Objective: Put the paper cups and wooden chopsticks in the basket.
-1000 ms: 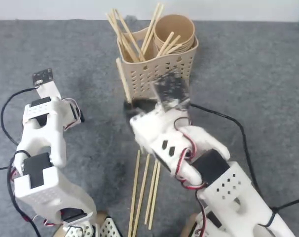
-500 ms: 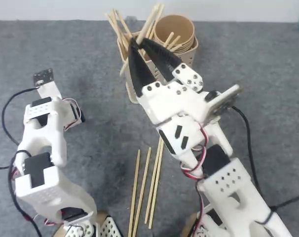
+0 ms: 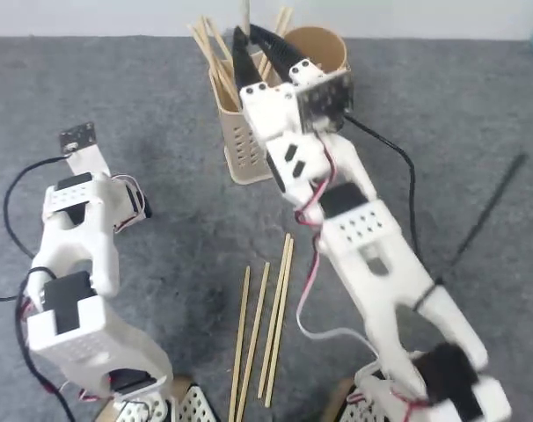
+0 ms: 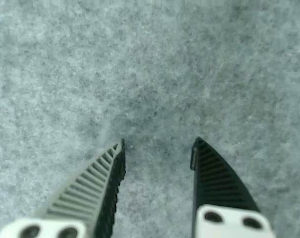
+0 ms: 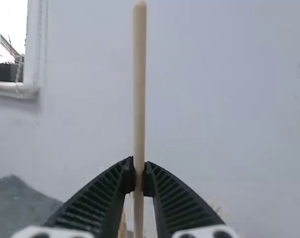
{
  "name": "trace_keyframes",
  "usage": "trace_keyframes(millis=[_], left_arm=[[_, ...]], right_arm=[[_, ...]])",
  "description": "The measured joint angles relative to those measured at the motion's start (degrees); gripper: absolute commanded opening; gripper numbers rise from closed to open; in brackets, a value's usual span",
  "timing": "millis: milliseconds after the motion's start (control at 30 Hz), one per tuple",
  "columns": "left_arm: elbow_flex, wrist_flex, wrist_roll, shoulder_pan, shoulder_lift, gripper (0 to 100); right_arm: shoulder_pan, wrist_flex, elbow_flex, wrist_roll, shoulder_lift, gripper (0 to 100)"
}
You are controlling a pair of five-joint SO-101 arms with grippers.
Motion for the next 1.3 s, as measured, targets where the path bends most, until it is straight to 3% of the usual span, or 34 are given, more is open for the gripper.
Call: trace_keyframes(millis=[133, 333, 467, 700, 1067, 1200, 1300], left_arm=[[0.00, 0.00, 0.00, 0.00, 0.00, 21], [0.00, 0.00, 0.00, 0.53, 0.00, 21], [0.00, 0.00, 0.00, 0.79, 0.00, 21], [0.00, 0.00, 0.00, 0.97, 0.00, 21], [0.00, 0.00, 0.00, 0.97, 0.00, 21], [0.00, 0.00, 0.00, 0.97, 0.00, 21], [0.00, 0.00, 0.00, 0.97, 0.00, 21]], right_arm=[[1.14, 0.00, -1.23, 0.00, 6.33, 1.6], [0.97, 0.26, -1.49, 0.00, 8.53, 16.7], [0.97, 6.51, -1.67, 0.00, 8.18, 17.3], [0.97, 26.99, -1.67, -6.86, -5.27, 17.3], [0.53, 77.98, -0.53, -25.85, -29.54, 17.3], [-3.25, 81.23, 7.91, -29.45, -30.24, 17.3], [-5.19, 76.48, 16.62, -30.68, -30.24, 17.3]])
